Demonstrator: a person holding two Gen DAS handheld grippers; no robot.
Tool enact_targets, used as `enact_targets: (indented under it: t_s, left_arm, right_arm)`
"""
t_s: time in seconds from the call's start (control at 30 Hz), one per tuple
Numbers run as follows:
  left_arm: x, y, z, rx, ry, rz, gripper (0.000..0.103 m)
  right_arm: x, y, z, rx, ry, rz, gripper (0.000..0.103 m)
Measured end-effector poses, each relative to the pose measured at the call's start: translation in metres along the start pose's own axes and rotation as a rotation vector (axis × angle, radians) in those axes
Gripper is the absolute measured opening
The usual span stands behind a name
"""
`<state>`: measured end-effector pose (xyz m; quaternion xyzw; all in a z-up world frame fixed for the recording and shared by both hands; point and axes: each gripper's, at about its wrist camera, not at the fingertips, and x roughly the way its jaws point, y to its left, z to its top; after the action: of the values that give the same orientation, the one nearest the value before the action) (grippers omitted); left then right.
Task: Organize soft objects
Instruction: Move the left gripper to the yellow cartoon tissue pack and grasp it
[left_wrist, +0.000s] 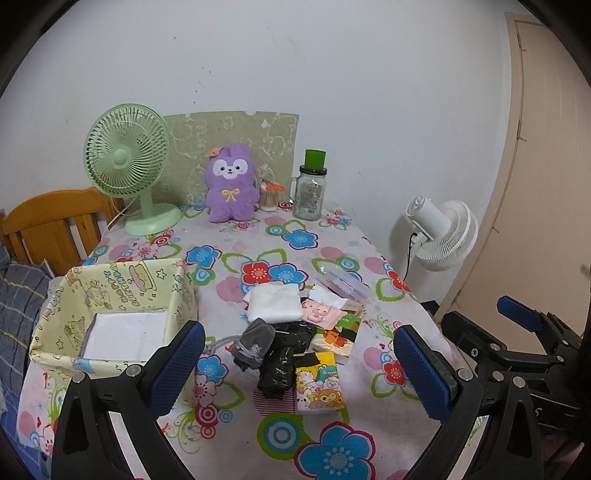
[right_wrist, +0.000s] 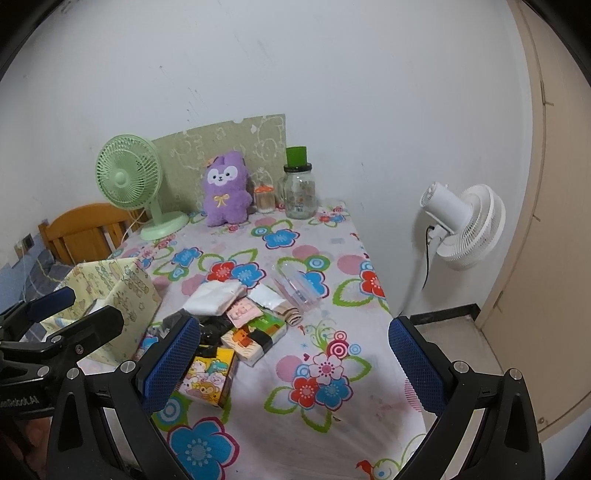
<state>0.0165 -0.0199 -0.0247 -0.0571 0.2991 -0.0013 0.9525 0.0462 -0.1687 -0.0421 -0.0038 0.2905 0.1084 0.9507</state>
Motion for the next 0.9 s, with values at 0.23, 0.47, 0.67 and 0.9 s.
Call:
enact_targets:
  t_s: [0.23, 0.47, 0.67, 0.9]
  left_arm:
    - [0.012, -0.004, -0.002, 0.003, 0.028, -0.004, 0.103]
    - [0.03, -0.004, -0.009, 0.001, 0.071, -0.005, 0.103]
    - [0.047, -0.002, -0.018, -0.014, 0.114, -0.013, 0.103]
    - [0.063, 0.001, -0.027, -0.02, 0.158, -0.01, 0.103]
  right_arm:
    - [0.011, -0.006, -0.005, 0.009, 0.024, -0.004, 0.103]
    - [0.027, -0.011, -0.014, 0.02, 0.066, -0.007, 0.103]
    - [0.044, -0.015, -0.024, 0.02, 0.112, -0.005, 0.103]
    - [0.061, -0.017, -0.034, 0.032, 0.156, 0.0, 0.103]
